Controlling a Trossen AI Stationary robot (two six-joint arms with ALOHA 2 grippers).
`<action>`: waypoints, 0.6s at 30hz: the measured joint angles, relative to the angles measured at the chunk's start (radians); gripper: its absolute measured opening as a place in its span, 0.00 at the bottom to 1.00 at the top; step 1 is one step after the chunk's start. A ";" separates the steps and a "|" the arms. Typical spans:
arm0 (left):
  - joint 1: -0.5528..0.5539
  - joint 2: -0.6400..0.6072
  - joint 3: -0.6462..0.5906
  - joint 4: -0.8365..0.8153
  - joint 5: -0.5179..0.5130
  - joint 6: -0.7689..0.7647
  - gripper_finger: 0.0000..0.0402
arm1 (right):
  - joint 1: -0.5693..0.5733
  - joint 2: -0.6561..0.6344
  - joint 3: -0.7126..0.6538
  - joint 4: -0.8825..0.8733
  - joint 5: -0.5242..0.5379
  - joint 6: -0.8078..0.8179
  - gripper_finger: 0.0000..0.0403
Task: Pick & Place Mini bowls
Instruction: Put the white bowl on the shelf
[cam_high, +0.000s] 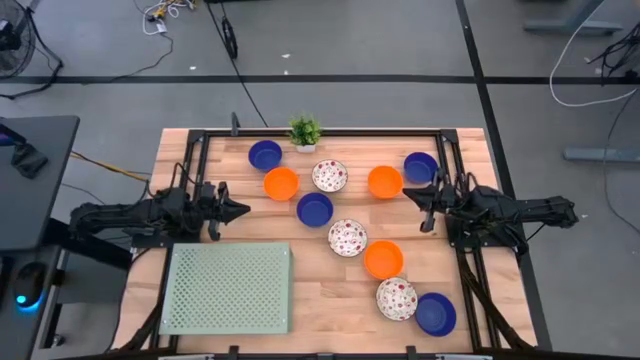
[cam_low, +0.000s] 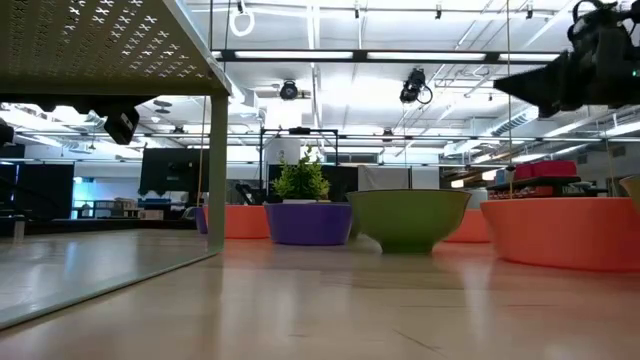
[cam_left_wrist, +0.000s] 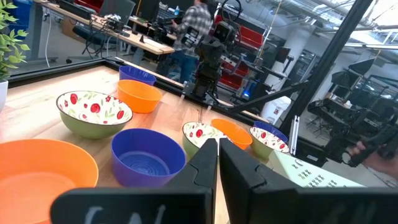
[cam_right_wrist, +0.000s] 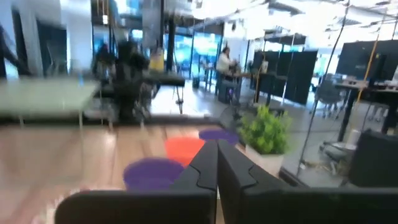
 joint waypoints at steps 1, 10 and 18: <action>0.000 0.000 0.000 0.000 0.000 0.000 0.05 | 0.000 0.000 0.000 0.039 -0.007 0.048 0.01; 0.000 0.000 0.000 0.000 0.000 0.000 0.05 | 0.000 0.001 0.001 0.428 0.002 0.363 0.01; 0.000 0.000 0.000 0.000 0.000 0.000 0.05 | 0.009 0.202 0.001 0.438 -0.138 0.556 0.01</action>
